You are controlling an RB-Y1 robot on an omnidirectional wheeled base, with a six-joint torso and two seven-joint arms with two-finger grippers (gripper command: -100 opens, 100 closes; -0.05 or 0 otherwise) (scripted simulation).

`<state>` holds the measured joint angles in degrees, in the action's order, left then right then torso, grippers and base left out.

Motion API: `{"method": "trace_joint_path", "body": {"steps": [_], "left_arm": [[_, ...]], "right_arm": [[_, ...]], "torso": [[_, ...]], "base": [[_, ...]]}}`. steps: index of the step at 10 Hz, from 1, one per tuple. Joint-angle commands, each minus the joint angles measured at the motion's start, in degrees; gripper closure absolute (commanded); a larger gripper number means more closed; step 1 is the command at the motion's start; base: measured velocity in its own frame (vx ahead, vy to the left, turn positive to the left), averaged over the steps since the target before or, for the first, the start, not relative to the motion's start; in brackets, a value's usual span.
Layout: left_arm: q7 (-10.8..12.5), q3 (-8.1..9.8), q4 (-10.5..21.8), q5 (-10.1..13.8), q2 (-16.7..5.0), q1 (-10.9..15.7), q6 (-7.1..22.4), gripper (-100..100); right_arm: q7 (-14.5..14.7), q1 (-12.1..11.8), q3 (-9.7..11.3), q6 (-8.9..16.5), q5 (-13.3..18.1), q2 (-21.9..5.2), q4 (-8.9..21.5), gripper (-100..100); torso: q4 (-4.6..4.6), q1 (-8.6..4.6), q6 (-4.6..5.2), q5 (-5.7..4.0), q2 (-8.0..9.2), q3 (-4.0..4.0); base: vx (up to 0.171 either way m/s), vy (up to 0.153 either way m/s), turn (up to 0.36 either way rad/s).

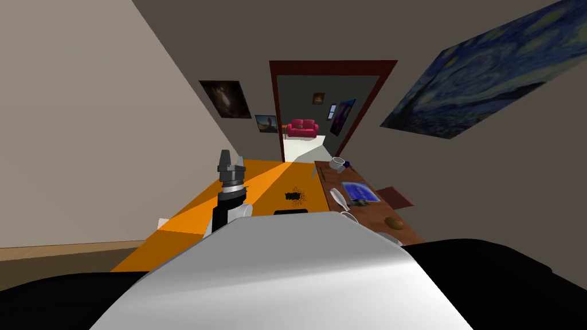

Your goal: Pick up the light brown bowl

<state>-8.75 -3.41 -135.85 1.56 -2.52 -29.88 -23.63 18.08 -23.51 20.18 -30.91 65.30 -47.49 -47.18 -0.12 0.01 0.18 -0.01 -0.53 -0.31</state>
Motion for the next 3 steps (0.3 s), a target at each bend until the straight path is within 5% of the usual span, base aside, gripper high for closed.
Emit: {"method": "trace_joint_path", "body": {"steps": [1, 2, 3], "left_arm": [[0.0, 0.0, 0.0, 0.0, 0.0, 0.0, 0.0, 0], [0.0, 0.0, 0.0, 0.0, 0.0, 0.0, 0.0, 0], [0.0, -0.01, 0.0, 0.0, 0.0, 0.0, 0.0, 0]], "right_arm": [[1.2, -1.2, -0.3, -1.1, 0.8, -1.4, -2.2, 100], [0.5, -0.8, -0.1, -0.6, 0.5, -1.0, -1.5, 100], [0.6, -1.0, -0.1, -0.7, 0.6, -1.1, -1.6, 0]], "torso": [[0.0, 0.0, 0.0, 0.0, 0.0, 0.0], [-0.01, 0.04, -0.02, 0.01, -0.08, -0.04], [0.05, -0.02, -0.12, -0.01, 0.14, 0.08]], "base": [[0.179, 0.032, -0.358], [0.078, 0.02, -0.07], [0.006, 0.004, 0.011]]}}
